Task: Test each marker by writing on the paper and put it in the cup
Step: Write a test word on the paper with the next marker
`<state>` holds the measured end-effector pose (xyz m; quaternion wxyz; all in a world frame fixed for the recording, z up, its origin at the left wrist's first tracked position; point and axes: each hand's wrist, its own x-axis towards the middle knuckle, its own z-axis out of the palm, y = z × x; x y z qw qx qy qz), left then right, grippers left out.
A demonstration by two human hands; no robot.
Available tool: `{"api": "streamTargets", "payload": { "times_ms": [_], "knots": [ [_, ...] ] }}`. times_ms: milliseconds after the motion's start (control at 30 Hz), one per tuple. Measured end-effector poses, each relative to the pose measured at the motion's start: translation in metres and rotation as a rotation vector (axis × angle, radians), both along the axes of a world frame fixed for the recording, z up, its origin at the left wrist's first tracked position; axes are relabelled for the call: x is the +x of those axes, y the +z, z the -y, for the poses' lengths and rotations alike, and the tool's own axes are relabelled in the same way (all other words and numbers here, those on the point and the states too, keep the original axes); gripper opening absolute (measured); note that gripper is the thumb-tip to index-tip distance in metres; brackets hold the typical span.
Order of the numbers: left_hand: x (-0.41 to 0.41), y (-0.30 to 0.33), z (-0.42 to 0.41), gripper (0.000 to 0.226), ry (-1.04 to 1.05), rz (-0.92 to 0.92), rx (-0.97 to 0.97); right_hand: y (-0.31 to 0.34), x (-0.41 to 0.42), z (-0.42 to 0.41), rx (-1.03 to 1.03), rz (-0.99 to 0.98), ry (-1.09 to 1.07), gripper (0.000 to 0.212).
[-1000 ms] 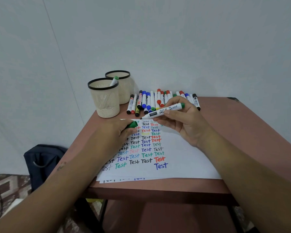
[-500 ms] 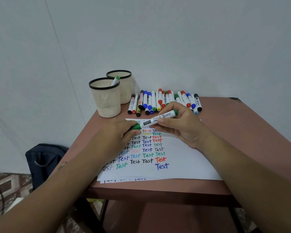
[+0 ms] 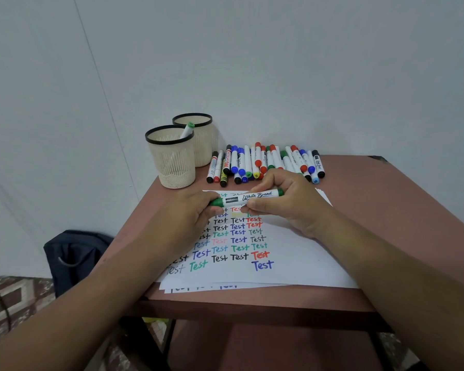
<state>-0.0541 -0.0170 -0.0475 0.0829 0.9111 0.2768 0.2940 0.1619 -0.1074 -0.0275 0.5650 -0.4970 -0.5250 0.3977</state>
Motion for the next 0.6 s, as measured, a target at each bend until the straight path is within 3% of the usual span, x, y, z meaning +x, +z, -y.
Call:
{"api": "streamTargets", "payload": {
  "times_ms": [467, 533, 600],
  "knots": [
    [-0.0007, -0.0021, -0.0011, 0.024, 0.077, -0.070, -0.008, -0.0057, -0.0032, -0.0036, 0.005, 0.096, -0.031, 0.026],
    [-0.0004, -0.0023, -0.0004, 0.023, 0.092, -0.079, -0.029, -0.0060, -0.0009, -0.0040, 0.006, 0.184, -0.053, 0.027],
    [0.0011, -0.0019, -0.0005, 0.022, 0.097, -0.070, -0.055, -0.0066, 0.0019, -0.0044, -0.005, 0.398, -0.099, 0.026]
  ]
}}
